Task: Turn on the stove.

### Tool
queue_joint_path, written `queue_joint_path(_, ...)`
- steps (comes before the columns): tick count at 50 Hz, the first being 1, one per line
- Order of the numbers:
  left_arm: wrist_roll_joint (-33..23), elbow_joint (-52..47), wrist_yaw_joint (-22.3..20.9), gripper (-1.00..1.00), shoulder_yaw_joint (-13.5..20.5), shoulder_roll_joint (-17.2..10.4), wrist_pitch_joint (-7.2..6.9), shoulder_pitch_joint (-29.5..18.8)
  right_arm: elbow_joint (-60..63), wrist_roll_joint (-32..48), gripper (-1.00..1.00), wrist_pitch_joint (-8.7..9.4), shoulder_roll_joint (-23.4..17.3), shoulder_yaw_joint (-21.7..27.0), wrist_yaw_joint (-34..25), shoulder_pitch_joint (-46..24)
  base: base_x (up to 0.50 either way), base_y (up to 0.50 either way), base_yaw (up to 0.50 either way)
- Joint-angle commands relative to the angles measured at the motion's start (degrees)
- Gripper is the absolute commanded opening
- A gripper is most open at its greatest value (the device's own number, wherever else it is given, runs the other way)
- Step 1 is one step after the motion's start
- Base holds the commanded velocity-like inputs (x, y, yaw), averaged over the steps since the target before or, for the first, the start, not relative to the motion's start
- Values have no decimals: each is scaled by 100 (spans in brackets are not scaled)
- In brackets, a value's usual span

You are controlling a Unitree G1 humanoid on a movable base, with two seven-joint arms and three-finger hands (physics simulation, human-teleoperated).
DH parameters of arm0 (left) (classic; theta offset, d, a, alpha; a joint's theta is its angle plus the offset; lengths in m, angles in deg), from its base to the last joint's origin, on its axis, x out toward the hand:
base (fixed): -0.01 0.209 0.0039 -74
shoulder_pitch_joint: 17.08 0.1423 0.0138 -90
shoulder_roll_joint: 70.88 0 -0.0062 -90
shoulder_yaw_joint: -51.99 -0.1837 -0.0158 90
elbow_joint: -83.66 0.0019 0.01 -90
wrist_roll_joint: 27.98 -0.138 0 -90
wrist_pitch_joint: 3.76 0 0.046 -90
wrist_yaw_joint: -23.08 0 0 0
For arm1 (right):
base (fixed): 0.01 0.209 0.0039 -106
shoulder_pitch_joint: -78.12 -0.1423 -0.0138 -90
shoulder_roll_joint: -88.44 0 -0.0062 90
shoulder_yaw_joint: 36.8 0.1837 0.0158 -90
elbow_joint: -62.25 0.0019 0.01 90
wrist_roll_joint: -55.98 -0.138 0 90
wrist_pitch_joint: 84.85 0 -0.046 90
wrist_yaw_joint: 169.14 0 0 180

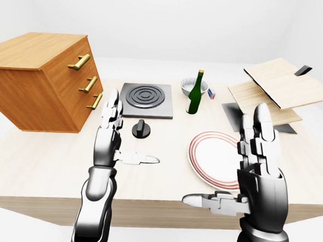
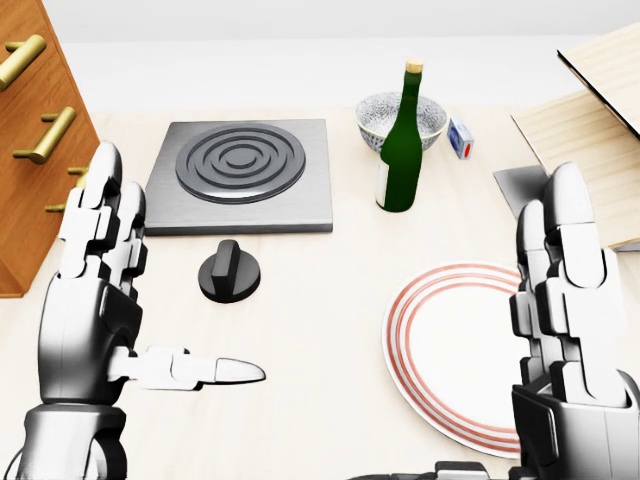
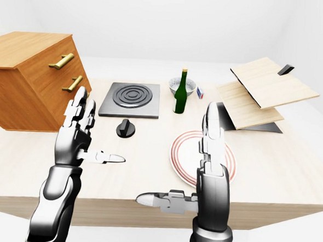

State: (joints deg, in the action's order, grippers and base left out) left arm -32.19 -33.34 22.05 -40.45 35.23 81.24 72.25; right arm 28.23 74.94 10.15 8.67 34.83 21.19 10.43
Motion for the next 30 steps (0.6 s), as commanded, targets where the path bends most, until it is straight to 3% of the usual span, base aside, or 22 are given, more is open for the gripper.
queue_joint_path(1,-27,693,53,100,43,20,0,-503,158,-61,100,0,-33,-132,365,5,0,0,0)
queue_joint_path(12,-1,1758,203,100,156,9,0,-1141,402,87,100,0,-76,-272,157,105,0,0,0)
queue_joint_path(30,69,2007,273,100,199,-16,0,-1295,402,153,100,0,-14,-295,8,96,0,0,0)
